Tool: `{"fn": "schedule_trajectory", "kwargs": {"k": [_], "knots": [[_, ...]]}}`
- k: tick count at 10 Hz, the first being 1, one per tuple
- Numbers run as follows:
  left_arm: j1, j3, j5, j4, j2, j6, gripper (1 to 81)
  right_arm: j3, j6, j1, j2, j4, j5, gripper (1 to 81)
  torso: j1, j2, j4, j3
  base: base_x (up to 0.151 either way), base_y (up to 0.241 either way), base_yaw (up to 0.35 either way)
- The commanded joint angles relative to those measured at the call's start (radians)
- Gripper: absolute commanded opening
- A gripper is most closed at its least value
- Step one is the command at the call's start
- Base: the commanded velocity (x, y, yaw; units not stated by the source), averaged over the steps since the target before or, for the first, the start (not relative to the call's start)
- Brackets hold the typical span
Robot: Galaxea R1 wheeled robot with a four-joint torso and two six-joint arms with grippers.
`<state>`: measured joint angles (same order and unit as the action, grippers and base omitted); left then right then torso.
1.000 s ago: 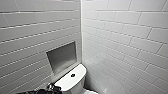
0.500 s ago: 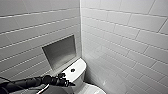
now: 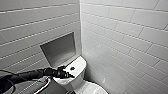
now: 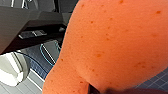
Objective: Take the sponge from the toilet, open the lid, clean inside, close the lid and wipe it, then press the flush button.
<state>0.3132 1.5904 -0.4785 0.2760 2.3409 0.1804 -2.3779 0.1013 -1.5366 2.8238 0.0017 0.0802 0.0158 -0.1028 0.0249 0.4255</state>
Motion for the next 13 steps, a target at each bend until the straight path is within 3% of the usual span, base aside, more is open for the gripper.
{"fn": "schedule_trajectory", "kwargs": {"k": [1,9,10,13], "knots": [[-0.176,0.029,-0.063,0.003,0.006,-0.004,1.0,0.010,-0.003,-0.003,-0.011,-0.005,-0.074,1.0,0.000,0.000,0.000,0.000,0.000,0.000,0.000],[-0.269,0.352,-0.143,-0.001,0.206,-0.001,1.0,0.007,-0.003,-0.008,-0.010,0.001,-0.073,1.0,0.000,0.000,0.000,0.001,0.000,0.000,0.000],[-0.285,0.384,-0.150,-0.001,0.224,-0.001,1.0,0.007,-0.003,-0.008,-0.008,0.001,-0.073,1.0,0.001,0.000,0.000,0.034,0.000,0.000,0.000],[-0.303,0.447,-0.153,-0.006,0.261,-0.001,1.0,0.007,-0.003,-0.006,-0.008,0.000,-0.073,1.0,0.001,0.001,0.000,0.064,0.000,0.000,0.000]]}}
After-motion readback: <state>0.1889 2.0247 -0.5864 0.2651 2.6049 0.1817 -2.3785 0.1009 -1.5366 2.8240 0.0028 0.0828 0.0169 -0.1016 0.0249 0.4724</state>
